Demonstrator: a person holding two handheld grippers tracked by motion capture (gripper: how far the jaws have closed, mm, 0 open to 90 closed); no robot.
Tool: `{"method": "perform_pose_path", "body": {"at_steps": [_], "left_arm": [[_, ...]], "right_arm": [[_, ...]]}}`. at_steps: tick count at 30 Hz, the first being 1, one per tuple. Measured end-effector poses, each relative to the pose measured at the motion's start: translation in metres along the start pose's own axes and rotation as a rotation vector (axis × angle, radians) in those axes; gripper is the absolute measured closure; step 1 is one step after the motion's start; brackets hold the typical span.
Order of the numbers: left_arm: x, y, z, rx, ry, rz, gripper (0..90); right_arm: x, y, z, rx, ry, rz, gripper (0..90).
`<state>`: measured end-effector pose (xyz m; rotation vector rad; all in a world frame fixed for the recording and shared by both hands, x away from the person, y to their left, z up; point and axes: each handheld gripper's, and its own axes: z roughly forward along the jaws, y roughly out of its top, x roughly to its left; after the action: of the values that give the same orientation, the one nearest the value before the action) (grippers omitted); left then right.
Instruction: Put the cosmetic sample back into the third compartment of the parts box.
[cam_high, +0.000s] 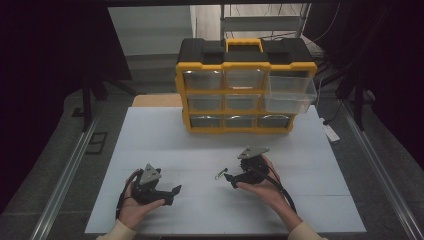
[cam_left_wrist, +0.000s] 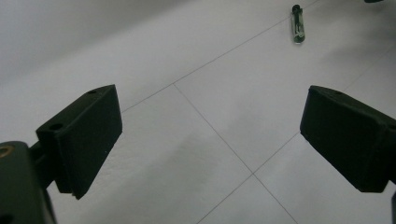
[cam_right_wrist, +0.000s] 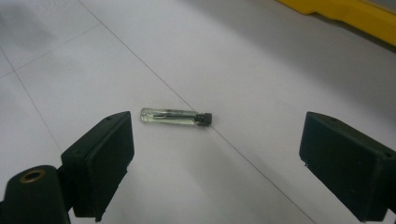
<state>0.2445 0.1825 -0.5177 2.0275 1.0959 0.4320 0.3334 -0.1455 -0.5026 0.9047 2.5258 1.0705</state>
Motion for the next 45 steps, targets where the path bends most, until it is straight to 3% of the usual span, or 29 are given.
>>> {"method": "perform_pose_path", "body": {"at_steps": [22,35,45], "left_arm": [[-0.001,-0.001,-0.001,0.001,-0.002,0.004,5.8],[0.001,-0.003,-0.002,0.002,0.0,-0.007,5.7],[0.0,-0.004,-0.002,0.004,0.003,-0.007,5.7]], "right_arm": [[0.022,0.013,0.037,0.136,-0.001,-0.065,9.0],[0.025,0.018,0.05,0.189,-0.007,-0.044,11.0],[0.032,0.021,0.054,0.212,-0.045,-0.027,15.4]]}}
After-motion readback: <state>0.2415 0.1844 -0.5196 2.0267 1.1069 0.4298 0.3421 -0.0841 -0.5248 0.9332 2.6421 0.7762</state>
